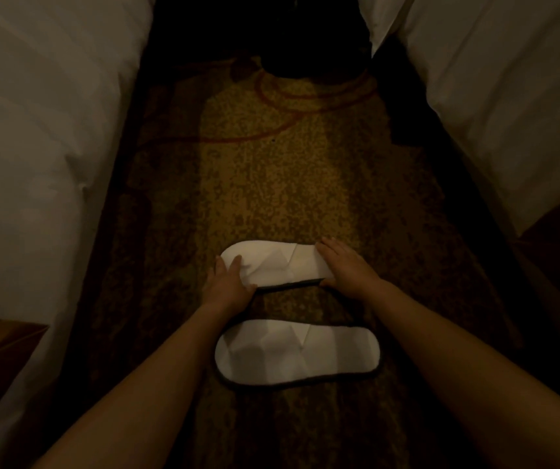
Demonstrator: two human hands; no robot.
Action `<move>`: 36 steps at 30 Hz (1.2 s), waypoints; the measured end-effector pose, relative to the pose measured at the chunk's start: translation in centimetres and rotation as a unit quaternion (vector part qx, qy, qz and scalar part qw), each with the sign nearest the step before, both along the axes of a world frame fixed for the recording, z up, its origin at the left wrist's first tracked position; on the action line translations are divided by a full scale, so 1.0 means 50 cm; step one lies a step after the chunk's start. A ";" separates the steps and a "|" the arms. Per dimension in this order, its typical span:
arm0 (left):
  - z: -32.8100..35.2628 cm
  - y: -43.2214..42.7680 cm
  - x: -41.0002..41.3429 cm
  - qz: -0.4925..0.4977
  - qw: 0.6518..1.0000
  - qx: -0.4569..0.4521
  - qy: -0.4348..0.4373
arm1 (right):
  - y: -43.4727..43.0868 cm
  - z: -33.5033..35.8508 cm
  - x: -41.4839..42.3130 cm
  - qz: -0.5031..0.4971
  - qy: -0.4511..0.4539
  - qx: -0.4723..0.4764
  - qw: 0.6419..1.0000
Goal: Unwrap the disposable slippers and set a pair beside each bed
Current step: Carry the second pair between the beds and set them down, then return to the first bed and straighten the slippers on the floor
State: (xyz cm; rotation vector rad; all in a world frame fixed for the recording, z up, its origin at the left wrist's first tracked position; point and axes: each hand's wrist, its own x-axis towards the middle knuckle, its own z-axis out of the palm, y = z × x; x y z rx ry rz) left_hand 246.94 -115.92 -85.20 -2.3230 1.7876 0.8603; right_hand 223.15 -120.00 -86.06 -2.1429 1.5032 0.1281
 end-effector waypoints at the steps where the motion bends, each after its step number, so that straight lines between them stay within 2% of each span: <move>1: -0.001 0.001 0.001 -0.002 1.000 0.000 -0.001 | 0.000 0.000 -0.001 0.001 0.002 0.001 1.000; 6: 0.003 0.013 -0.012 -0.006 1.000 -0.015 -0.019 | 0.011 0.006 -0.006 0.009 0.023 -0.017 1.000; 12: 0.039 0.042 -0.033 -0.070 0.994 -0.049 -0.067 | 0.040 0.021 -0.016 -0.020 0.071 -0.063 0.995; 17: 0.155 0.124 -0.052 -0.148 0.985 0.005 -0.094 | 0.135 0.113 -0.024 -0.081 0.087 0.013 0.993; 20: 0.256 0.174 -0.065 -0.157 0.983 0.054 -0.079 | 0.207 0.216 -0.027 -0.100 0.077 0.067 0.990; 27: 0.555 0.237 -0.131 -0.198 0.973 0.100 -0.062 | 0.310 0.517 -0.075 -0.130 0.076 0.156 0.976; 36: 0.975 0.288 -0.244 -0.232 0.967 0.098 -0.040 | 0.404 0.957 -0.155 -0.215 0.044 0.161 0.962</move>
